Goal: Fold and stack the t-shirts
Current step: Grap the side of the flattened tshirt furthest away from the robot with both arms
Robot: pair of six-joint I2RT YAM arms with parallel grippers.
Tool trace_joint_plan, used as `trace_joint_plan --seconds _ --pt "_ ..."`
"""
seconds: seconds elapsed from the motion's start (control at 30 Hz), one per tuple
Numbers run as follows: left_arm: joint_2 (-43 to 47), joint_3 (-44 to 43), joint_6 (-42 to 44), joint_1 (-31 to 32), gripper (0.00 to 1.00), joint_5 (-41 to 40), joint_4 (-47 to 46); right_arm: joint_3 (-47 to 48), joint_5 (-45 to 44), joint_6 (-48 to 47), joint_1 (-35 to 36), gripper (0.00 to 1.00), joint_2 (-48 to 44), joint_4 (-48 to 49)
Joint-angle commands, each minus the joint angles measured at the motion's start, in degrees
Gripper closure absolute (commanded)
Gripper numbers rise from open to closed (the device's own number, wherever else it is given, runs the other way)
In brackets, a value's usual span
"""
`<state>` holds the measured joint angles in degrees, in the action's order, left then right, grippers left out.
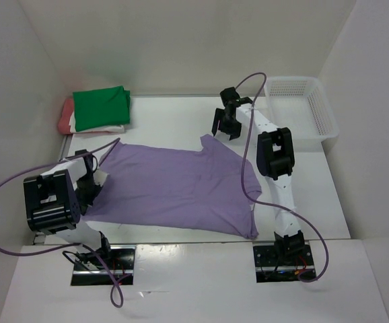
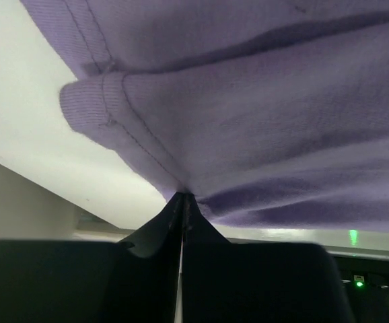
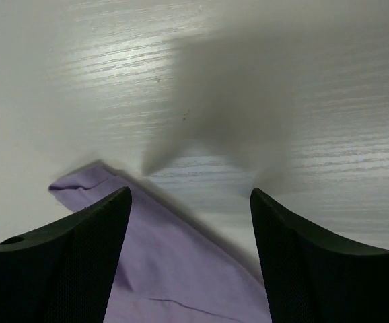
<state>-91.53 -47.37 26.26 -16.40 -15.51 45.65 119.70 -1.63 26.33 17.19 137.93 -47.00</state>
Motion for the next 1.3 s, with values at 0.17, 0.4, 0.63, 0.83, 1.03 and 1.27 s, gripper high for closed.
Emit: trace_joint_plan --seconds 0.17,0.4,0.63,0.83,1.03,1.27 --pt "3.64 2.64 0.36 -0.12 0.99 -3.30 7.08 2.39 4.96 -3.65 1.44 0.23 1.47 0.16" --pt "6.69 -5.07 1.78 0.41 0.30 -4.98 8.23 0.36 4.97 -4.18 2.50 0.34 1.47 0.68" --pt "1.37 -30.30 -0.68 1.19 0.26 11.18 4.01 -1.92 6.10 -5.23 2.50 0.74 -0.37 1.73" --pt "-11.65 -39.45 -6.74 5.58 0.26 18.83 -2.12 -4.47 5.94 -5.76 3.02 1.00 -3.54 1.74" --pt "-16.75 -40.60 -7.54 11.39 0.24 21.57 -9.24 -8.43 3.83 -5.76 4.08 1.00 -8.82 1.74" --pt "-22.37 -41.31 -9.12 12.54 0.24 19.37 -14.70 -8.44 -0.47 -3.83 7.76 1.00 -10.14 0.42"
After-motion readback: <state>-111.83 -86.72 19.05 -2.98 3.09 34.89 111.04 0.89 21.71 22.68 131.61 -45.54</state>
